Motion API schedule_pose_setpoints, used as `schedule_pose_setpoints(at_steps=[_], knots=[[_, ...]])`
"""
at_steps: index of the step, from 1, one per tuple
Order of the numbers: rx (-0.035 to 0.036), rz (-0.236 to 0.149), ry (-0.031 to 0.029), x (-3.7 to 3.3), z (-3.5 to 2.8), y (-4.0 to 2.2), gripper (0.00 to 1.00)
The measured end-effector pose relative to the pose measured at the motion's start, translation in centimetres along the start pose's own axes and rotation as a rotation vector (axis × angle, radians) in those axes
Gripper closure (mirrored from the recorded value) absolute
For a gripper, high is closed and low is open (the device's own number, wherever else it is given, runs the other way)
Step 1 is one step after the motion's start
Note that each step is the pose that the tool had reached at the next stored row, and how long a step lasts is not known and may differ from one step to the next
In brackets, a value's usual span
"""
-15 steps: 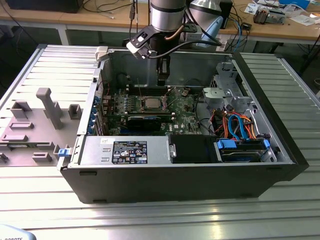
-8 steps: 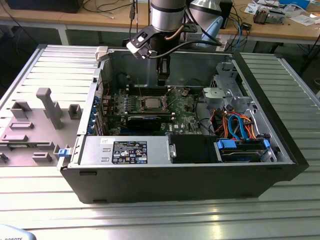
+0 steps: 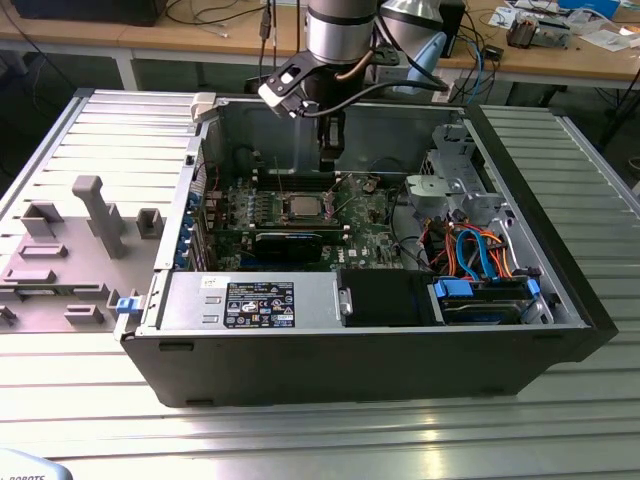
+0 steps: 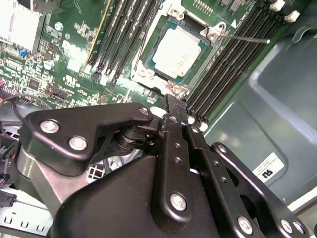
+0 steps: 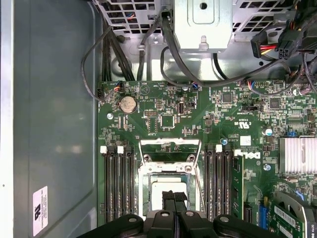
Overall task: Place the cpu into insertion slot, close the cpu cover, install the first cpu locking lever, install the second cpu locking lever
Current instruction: 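Close the cpu cover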
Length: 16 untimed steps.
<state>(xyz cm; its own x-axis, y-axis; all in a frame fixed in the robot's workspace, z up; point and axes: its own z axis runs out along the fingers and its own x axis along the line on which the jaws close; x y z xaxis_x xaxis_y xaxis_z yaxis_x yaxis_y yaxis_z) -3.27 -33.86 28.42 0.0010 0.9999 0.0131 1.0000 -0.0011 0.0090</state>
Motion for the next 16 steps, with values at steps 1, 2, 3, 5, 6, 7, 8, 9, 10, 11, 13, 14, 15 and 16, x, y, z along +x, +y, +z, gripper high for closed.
schedule_pose_setpoints(at_steps=[1, 2, 3, 5, 6, 7, 8, 9, 10, 11, 13, 14, 15, 16], knots=[[0.0000, 0.000, 0.0001, 0.00, 0.00, 0.14, 0.89], [0.0000, 0.000, 0.0000, 0.00, 0.00, 0.30, 0.89], [0.0000, 0.000, 0.0001, 0.00, 0.00, 0.38, 0.89], [0.0000, 0.000, 0.0000, 0.00, 0.00, 0.55, 0.89], [0.0000, 0.000, 0.0001, 0.00, 0.01, 0.63, 0.89], [0.0000, 0.000, 0.0001, 0.00, 0.01, 0.73, 0.89], [0.0000, 0.000, 0.0000, 0.00, 0.01, 0.81, 0.89], [0.0000, 0.000, 0.0000, 0.00, 0.01, 0.87, 0.89], [0.0000, 0.000, 0.0000, 0.00, 0.01, 0.95, 0.89], [0.0000, 0.000, 0.0000, 0.00, 0.01, 1.04, 0.89], [0.0000, 0.000, 0.0001, 0.00, 0.01, 1.29, 0.89], [0.0000, 0.000, 0.0000, 0.00, 0.01, 1.37, 0.89], [0.0000, 0.000, 0.0001, 0.00, 0.01, 1.45, 0.89], [0.0000, 0.000, 0.0000, 0.00, 0.01, 1.50, 0.89]])
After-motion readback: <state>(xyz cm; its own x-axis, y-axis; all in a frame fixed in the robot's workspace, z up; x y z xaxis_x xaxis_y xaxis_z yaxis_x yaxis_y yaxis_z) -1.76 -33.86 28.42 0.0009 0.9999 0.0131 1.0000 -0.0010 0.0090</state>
